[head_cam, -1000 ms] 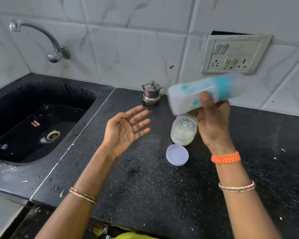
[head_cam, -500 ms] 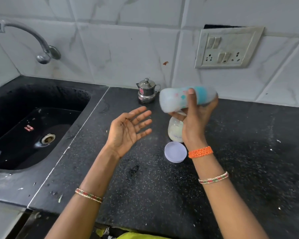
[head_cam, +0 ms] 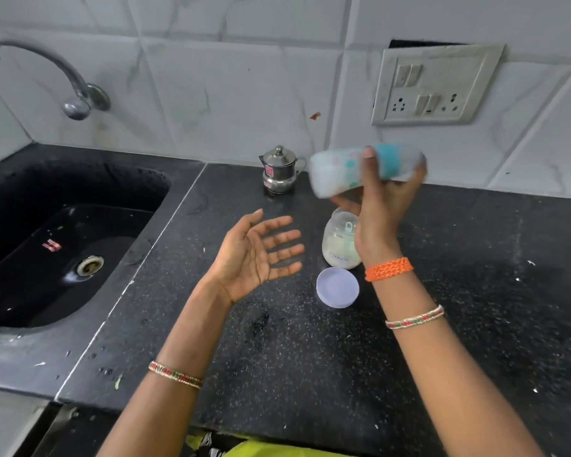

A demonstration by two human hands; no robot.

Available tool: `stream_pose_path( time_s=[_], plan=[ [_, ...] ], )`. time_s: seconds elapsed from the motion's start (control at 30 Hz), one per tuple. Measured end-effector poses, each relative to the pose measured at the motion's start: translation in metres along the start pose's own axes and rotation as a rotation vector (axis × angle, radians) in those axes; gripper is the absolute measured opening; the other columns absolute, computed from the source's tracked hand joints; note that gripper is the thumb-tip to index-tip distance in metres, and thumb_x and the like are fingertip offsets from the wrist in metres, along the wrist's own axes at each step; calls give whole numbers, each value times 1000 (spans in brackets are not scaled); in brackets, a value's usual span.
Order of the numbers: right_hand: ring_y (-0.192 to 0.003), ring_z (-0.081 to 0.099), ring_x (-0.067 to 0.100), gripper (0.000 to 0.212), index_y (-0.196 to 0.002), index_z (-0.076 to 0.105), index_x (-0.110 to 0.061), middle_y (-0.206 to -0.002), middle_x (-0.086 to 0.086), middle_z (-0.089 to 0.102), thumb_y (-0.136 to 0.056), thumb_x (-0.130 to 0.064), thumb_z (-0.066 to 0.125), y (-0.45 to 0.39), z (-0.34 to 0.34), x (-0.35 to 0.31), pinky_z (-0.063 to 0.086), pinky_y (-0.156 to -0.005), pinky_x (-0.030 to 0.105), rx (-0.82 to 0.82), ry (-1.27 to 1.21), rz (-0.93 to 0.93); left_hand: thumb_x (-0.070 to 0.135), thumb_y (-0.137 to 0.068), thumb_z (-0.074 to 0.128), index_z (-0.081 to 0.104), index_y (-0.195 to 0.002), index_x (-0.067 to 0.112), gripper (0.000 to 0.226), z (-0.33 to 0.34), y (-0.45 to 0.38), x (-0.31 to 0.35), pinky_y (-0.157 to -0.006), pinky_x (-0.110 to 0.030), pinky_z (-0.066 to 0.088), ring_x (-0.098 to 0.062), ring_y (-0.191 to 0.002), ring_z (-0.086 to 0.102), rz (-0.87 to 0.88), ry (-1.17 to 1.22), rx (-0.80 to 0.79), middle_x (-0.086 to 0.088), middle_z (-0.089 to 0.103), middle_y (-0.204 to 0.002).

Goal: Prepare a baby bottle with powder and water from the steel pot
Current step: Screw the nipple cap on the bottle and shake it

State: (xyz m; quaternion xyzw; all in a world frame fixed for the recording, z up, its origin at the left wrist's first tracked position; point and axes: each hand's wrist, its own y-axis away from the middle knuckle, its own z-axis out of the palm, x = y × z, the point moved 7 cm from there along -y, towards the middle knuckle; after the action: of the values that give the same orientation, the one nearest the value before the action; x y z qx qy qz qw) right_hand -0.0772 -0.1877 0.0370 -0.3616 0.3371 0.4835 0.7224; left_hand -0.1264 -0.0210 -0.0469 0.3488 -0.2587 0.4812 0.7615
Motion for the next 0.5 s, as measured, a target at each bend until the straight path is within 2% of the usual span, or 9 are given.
stream_pose_path(
  time_s=[0.03,0.07,0.13,0.17,0.23,0.33,0.4,0.5],
  plan=[
    [-99,65,24,69,-137,26,-24,-127,13,54,-85,-12,70,-1,0,0,58,-56,41,11,-3,18,48,-89,40,55,-123,11,52,-1,0,-1,-71,-40,58,-27,-89,67,1,27,1,-11,64,-107],
    [-97,66,24,71,-138,26,-25,-127,14,54,-84,-13,70,0,7,2,58,-54,39,-68,71,54,50,-89,40,55,-123,11,54,0,1,-2,-69,-39,58,-28,-87,67,-9,52,-10,-12,64,-107],
    [-97,67,23,76,-141,29,-24,-127,16,55,-80,-11,73,6,20,15,58,-58,34,-346,337,97,51,-88,43,53,-126,9,57,5,3,-4,-63,-35,59,-29,-82,68,-51,89,-52,-16,63,-108],
    [-99,67,22,76,-142,30,-25,-128,15,54,-81,-10,73,10,21,21,59,-61,33,-412,400,113,48,-87,46,53,-127,9,57,7,3,-4,-60,-32,59,-30,-79,68,-60,104,-62,-17,63,-109],
    [-104,65,21,77,-145,23,-31,-127,10,54,-86,-11,68,17,21,27,60,-63,36,-453,356,184,38,-86,52,53,-126,9,50,6,3,-1,-57,-27,59,-29,-80,68,-24,144,-46,-18,64,-108],
    [-115,59,22,91,-149,4,-37,-133,6,47,-86,-17,66,17,24,35,60,-75,43,-554,356,282,29,-84,58,56,-119,5,43,-4,1,1,-65,-26,59,-31,-100,63,65,196,-7,-18,63,-114],
    [-116,59,24,93,-148,-1,-37,-132,6,47,-87,-21,67,17,25,37,61,-72,41,-593,435,294,28,-79,68,53,-124,2,54,-8,1,5,-75,-28,59,-30,-112,59,147,150,-6,-17,60,-122],
    [-105,62,17,103,-148,1,-26,-115,1,53,-78,-24,76,16,27,39,61,-67,29,-537,543,219,26,-57,89,54,-122,7,76,-6,0,15,-83,-33,57,-24,-100,64,259,22,-35,-12,65,-115]
  ],
)
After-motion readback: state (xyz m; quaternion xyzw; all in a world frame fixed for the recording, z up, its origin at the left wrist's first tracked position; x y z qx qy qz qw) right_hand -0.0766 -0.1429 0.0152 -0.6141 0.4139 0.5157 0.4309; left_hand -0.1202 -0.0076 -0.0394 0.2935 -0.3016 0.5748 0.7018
